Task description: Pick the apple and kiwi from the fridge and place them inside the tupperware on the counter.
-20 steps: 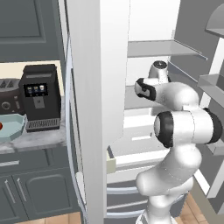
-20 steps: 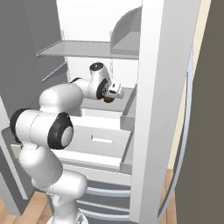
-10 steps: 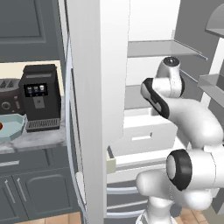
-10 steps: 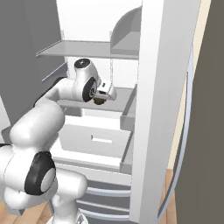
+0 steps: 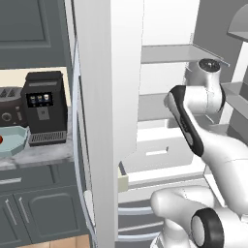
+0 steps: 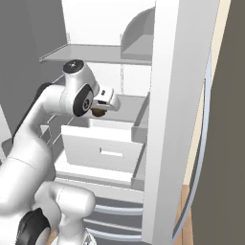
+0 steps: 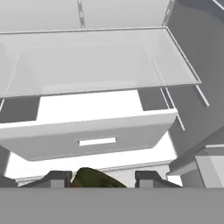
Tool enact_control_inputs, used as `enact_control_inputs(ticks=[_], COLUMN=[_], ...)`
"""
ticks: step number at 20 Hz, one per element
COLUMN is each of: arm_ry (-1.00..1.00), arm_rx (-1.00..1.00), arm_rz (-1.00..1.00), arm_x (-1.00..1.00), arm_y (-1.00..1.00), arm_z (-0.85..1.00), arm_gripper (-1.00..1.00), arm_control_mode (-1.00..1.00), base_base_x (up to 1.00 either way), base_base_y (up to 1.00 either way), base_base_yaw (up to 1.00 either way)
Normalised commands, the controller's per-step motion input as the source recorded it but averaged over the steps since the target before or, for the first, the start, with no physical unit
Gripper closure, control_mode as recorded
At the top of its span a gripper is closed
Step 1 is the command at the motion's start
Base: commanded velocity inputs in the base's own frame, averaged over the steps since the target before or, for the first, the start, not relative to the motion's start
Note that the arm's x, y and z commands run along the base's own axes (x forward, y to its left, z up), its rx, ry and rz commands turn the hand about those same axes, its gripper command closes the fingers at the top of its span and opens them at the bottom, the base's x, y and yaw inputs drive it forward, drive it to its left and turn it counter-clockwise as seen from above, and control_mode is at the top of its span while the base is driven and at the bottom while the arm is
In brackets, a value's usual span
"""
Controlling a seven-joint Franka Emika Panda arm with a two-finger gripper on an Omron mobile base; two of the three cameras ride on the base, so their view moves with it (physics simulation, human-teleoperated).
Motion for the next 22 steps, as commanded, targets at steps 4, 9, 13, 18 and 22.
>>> enact_control_inputs(ticks=[4, 9, 13, 18, 22], arm_ry=[0.0, 0.0, 0.0, 0.0, 0.0], arm_rx=[-0.01, -0.01, 0.0, 0.0, 0.0], arm_rz=[0.08, 0.05, 0.0, 0.0, 0.0], arm_x=[-0.69, -0.47, 0.0, 0.0, 0.0], arm_y=[0.26, 0.17, 0.0, 0.0, 0.0], arm_z=[0.12, 0.0, 0.0, 0.0, 0.0], arm_gripper=[1.0, 1.0, 1.0, 1.0, 1.0], arm_control_mode=[-1.0, 1.0, 1.0, 1.0, 1.0], base_base_x=[0.0, -0.36, -1.0, -1.0, -0.85], base_base_y=[0.0, 0.1, 0.05, 0.01, 0.34], base_base_yaw=[0.0, 0.03, 0.06, 0.03, 0.04])
